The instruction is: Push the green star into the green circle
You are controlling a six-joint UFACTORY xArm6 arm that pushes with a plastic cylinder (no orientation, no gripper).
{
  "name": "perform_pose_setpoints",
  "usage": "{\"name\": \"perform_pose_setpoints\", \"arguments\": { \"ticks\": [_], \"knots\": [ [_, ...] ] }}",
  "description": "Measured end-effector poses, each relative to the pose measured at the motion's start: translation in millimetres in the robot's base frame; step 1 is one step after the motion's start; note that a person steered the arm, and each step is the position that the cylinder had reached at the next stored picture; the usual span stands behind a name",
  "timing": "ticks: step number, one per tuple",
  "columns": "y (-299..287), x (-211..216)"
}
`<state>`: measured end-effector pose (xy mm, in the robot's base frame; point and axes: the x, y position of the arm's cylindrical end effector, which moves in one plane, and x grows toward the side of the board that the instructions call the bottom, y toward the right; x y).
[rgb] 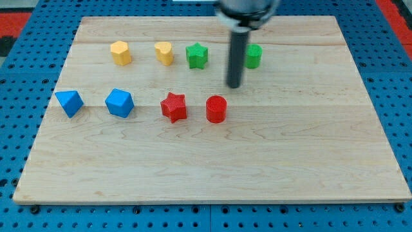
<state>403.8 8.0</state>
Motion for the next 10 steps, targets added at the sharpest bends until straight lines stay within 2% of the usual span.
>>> {"name": "perform_pose_setpoints", "arguments": {
  "ticks": [1, 2, 3, 7, 9, 10],
  "knots": [
    [-72.0, -20.0],
    [-85.7, -59.7],
    [-87.2, -63.5],
    [-82.0, -89.8],
    [10.1, -78.4],
    [-7.9, -99.9]
  ]
}}
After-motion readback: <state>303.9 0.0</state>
